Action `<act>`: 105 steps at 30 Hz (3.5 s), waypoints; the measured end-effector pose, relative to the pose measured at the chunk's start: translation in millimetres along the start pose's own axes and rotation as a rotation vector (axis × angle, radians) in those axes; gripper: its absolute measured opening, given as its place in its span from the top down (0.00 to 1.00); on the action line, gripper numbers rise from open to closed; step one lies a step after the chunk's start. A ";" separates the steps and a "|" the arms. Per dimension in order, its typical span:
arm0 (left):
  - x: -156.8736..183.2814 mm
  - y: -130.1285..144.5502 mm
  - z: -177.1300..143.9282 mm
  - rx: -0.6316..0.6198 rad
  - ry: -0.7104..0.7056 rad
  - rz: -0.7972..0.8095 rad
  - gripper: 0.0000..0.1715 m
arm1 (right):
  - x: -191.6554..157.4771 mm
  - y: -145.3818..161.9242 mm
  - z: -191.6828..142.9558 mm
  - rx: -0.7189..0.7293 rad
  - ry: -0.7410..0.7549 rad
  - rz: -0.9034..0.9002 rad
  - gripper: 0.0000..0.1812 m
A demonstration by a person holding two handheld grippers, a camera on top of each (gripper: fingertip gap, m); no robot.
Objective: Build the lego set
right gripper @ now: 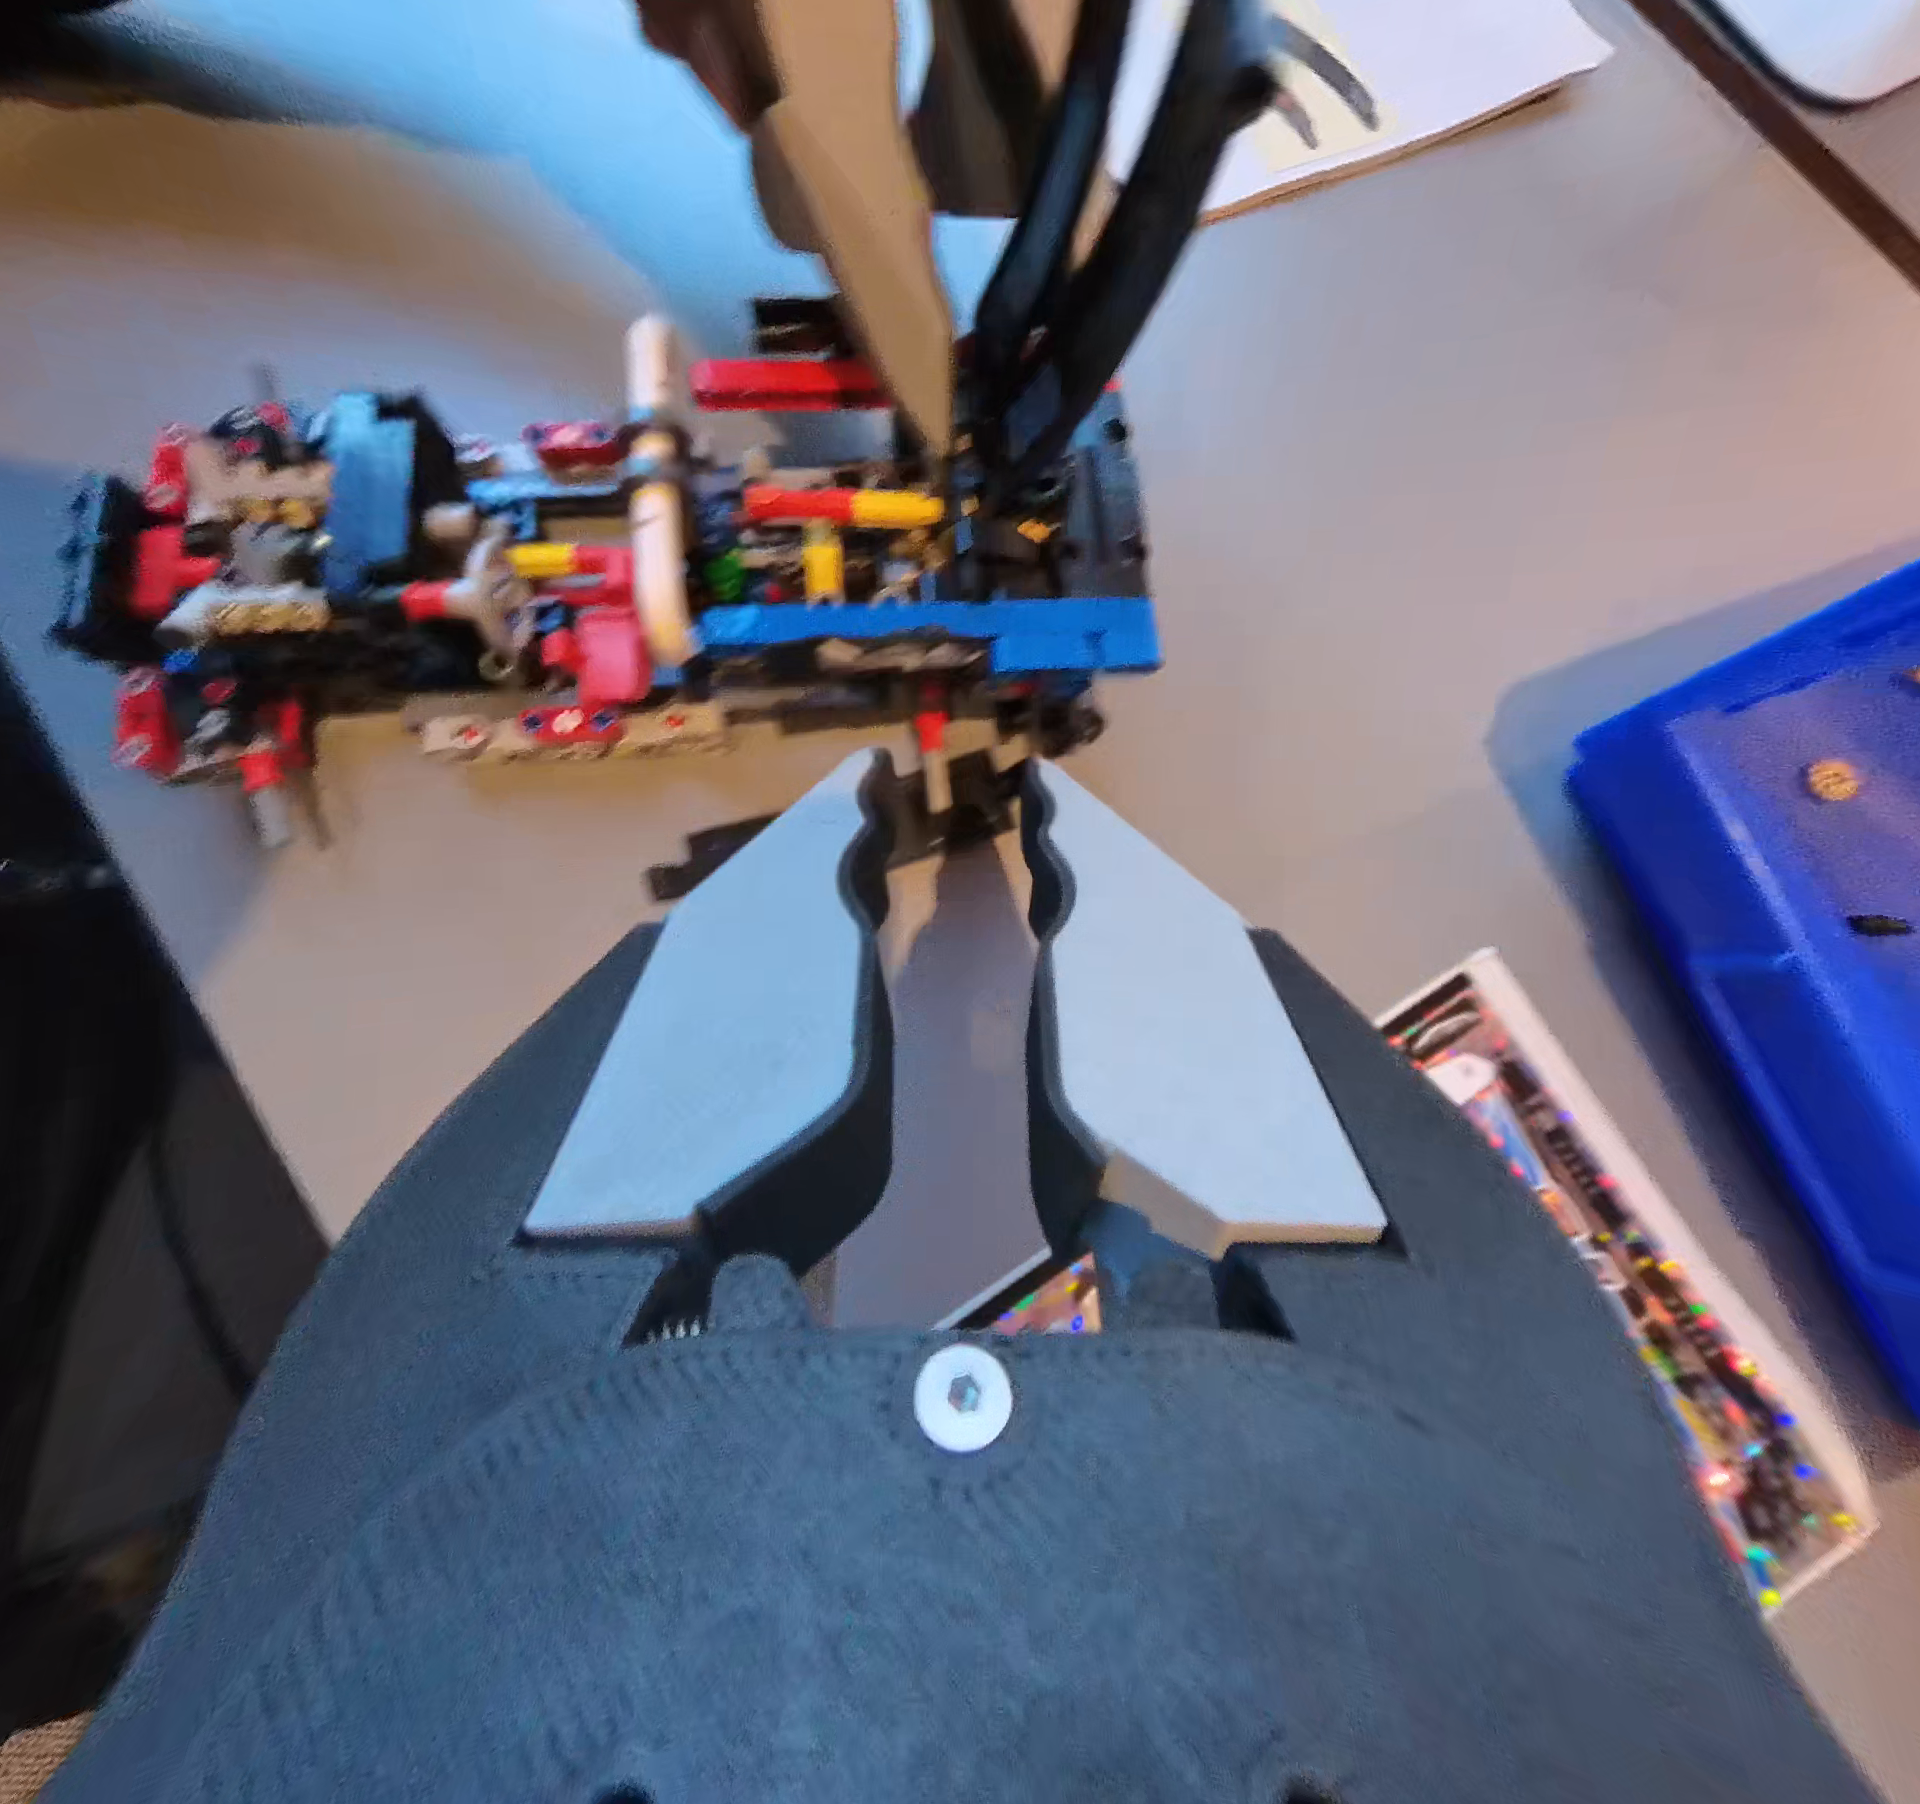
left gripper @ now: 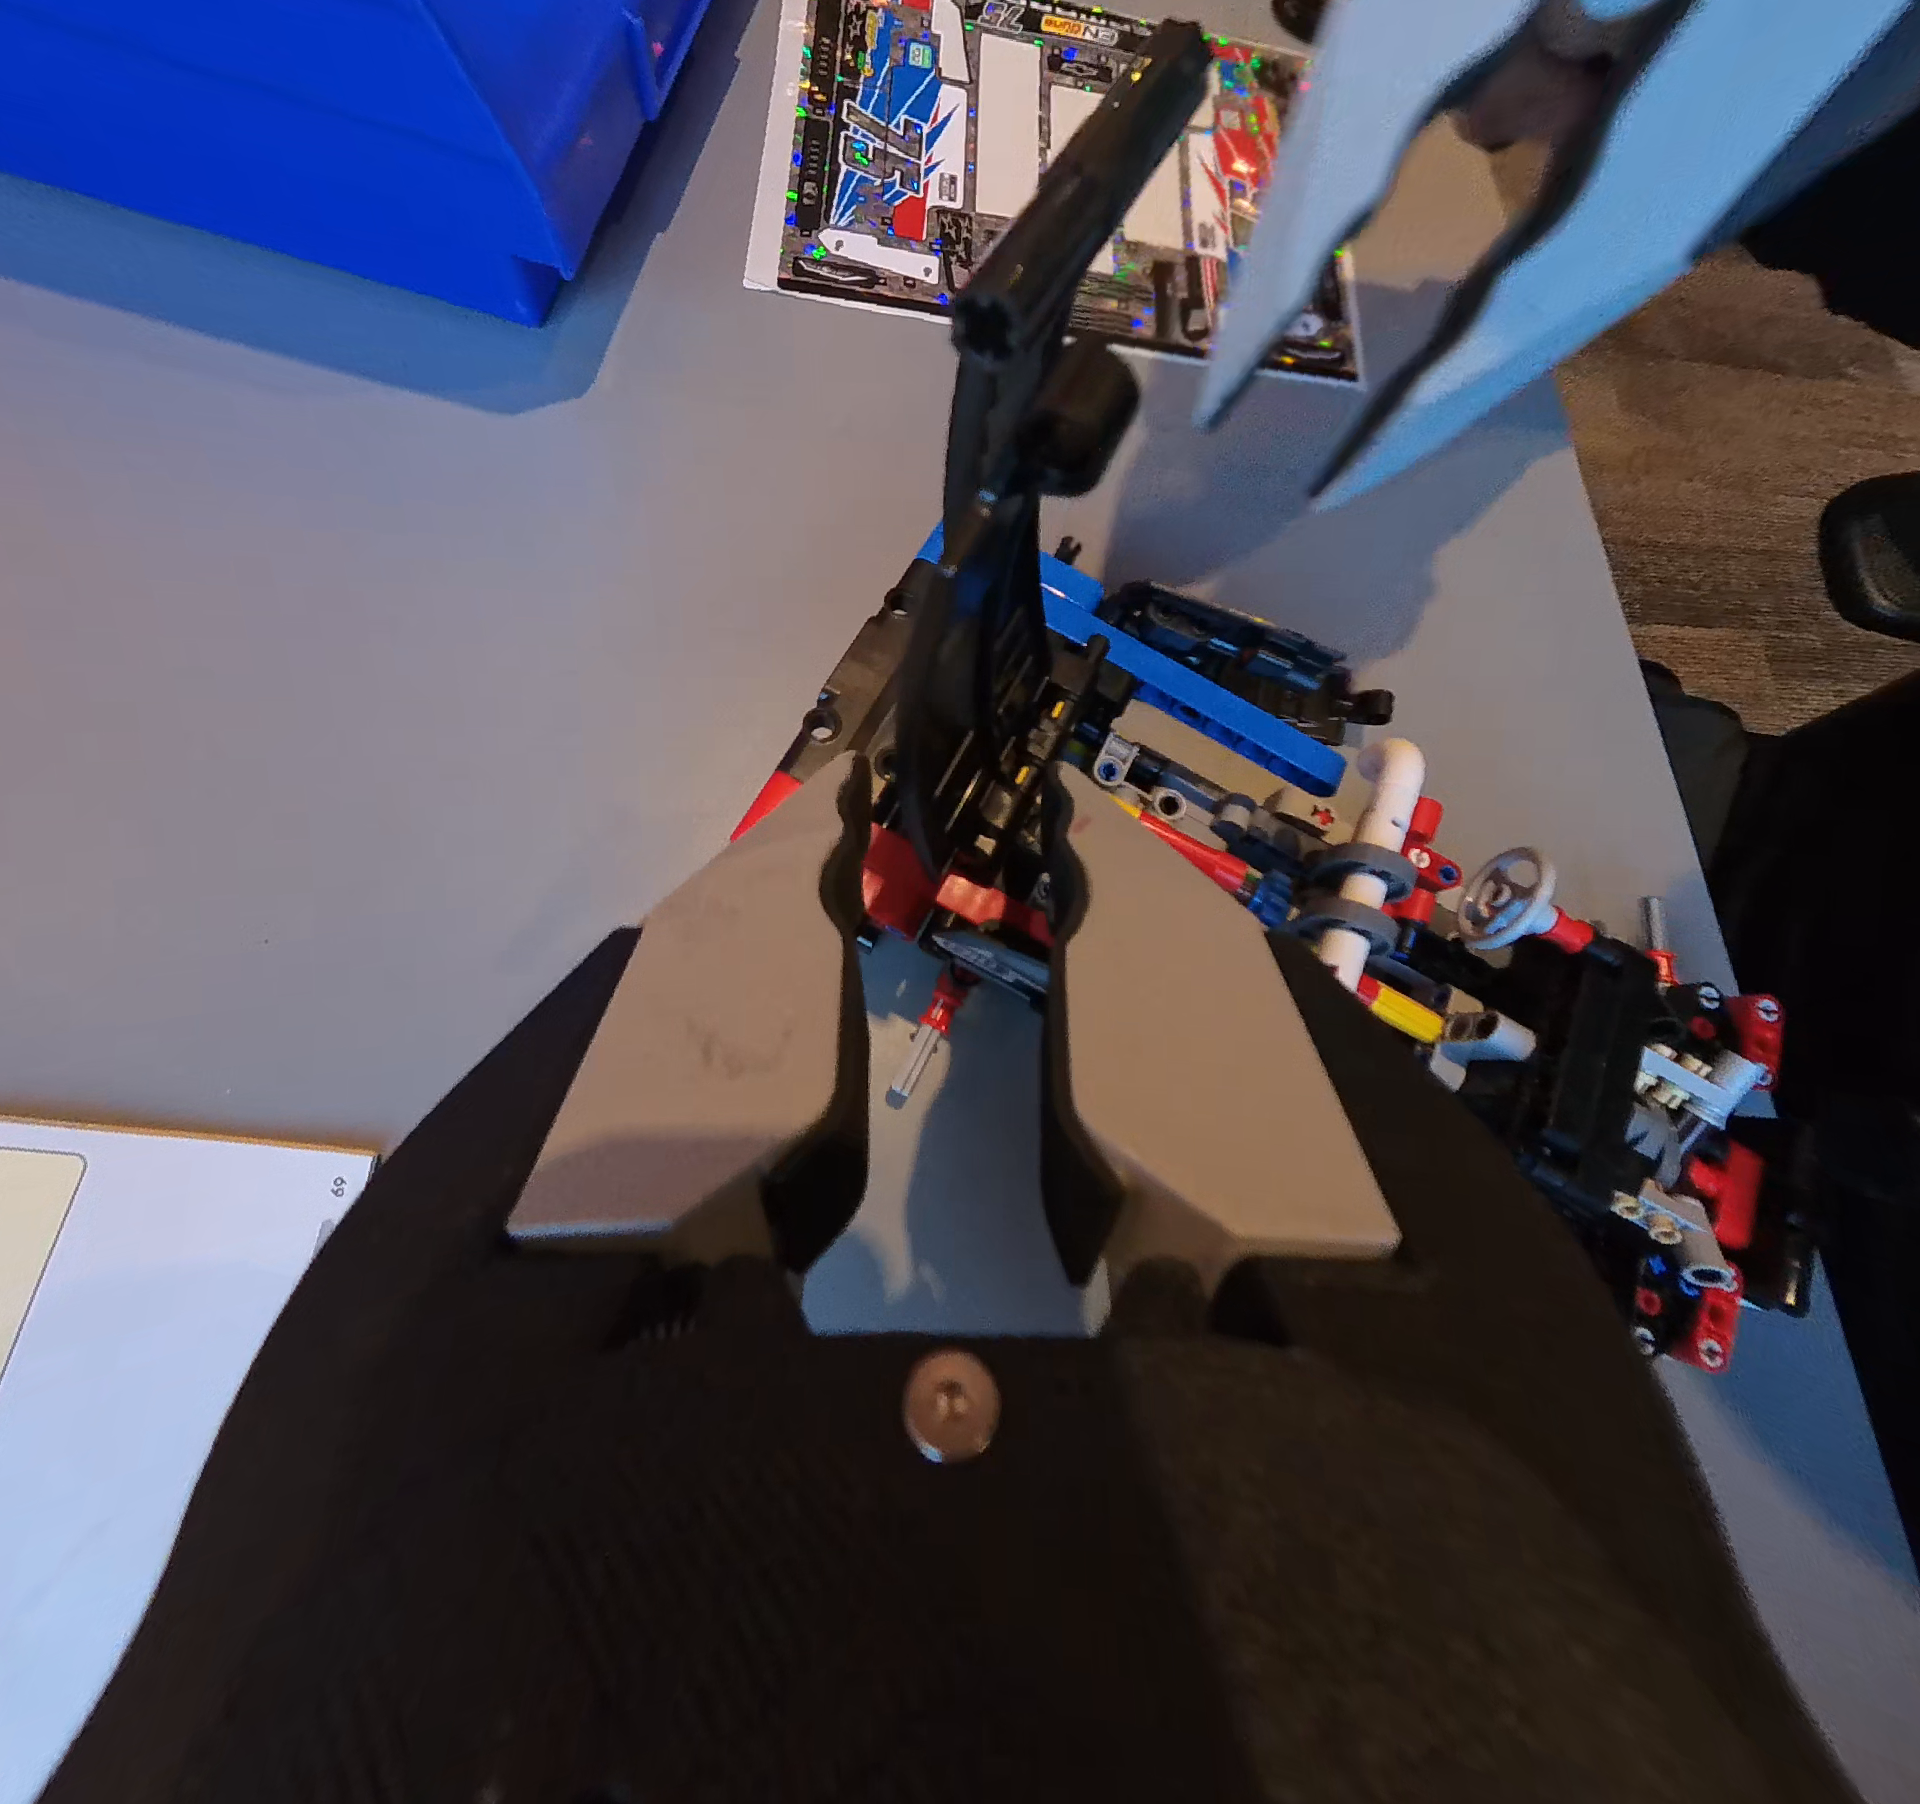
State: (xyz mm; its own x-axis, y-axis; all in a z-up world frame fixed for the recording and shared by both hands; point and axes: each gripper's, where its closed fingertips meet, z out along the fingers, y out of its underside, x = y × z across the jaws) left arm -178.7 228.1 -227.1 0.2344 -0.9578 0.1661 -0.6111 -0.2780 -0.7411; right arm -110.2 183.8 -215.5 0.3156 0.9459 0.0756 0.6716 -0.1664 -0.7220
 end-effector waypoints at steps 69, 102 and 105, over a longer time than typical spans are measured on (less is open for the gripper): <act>3.9 0.1 -0.1 0.024 0.083 -0.090 0.90 | 11.2 -23.5 47.3 -0.240 0.216 -0.593 1.00; 3.8 -1.3 -0.3 0.035 0.084 -0.092 0.95 | 13.3 -23.2 49.9 -0.258 0.226 -0.702 1.00; 3.8 -1.3 -0.2 0.033 0.083 -0.093 0.95 | 13.4 -22.9 49.8 -0.264 0.214 -0.697 1.00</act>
State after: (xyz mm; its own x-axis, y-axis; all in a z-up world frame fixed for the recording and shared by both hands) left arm -177.1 224.8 -225.3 0.2246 -0.9312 0.2869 -0.5643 -0.3644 -0.7408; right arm -154.7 214.2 -232.3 -0.1341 0.7865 0.6028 0.8916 0.3613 -0.2730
